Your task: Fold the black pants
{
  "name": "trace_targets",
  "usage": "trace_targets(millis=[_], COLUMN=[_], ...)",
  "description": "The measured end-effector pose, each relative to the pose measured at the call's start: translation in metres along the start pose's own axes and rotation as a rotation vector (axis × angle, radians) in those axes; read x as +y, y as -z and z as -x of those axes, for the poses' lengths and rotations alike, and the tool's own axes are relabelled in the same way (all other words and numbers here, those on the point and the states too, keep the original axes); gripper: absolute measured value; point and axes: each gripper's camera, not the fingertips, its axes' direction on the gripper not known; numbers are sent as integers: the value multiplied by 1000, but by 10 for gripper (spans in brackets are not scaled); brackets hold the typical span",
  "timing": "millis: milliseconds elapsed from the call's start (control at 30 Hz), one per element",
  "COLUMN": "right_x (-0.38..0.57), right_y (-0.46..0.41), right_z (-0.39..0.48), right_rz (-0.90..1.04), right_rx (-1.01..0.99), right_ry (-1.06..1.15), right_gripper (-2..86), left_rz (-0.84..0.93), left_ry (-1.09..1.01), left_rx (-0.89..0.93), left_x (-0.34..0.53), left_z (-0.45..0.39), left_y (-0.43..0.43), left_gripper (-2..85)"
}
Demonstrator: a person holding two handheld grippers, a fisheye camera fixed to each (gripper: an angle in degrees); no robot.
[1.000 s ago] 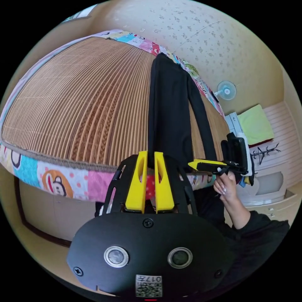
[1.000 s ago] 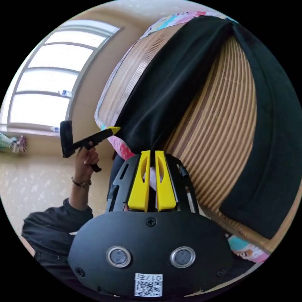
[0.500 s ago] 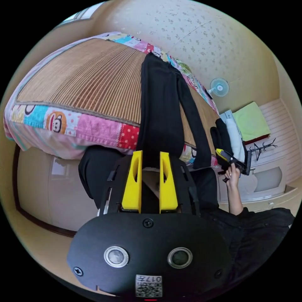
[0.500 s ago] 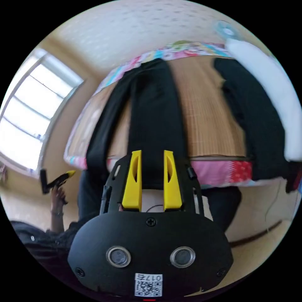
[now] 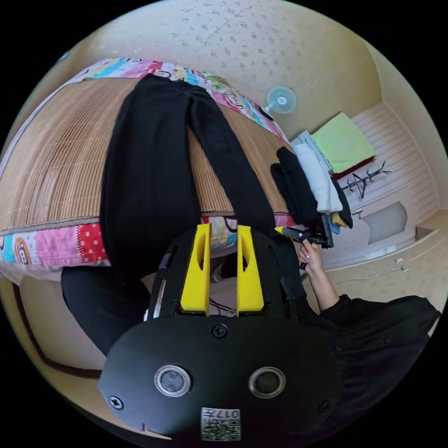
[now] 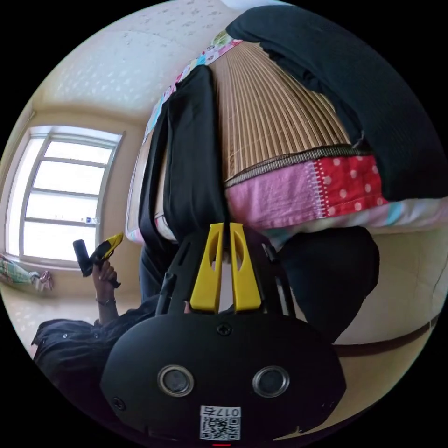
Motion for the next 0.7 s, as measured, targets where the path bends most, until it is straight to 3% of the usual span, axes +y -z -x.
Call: trace_targets(millis=[200,467,567,700], right_x=[27,57,87,107], right_y=[36,29,75,105], right_z=[-15,-10,28,119], right_rz=[-95,-39,-142,-193], right_rx=[-49,-141,-204,-128], right_ry=[-15,-1,66,254], right_gripper=[129,39,32,28], left_rz=[30,54,91,77], left_ry=[-73,-54,-42,-102], left_rx=[13,43,172,246], left_x=[-11,-16,-30,-67], left_z=[-4,29,31,8], left_y=[-7,-7,-3,11], left_gripper=[88,96,106,117])
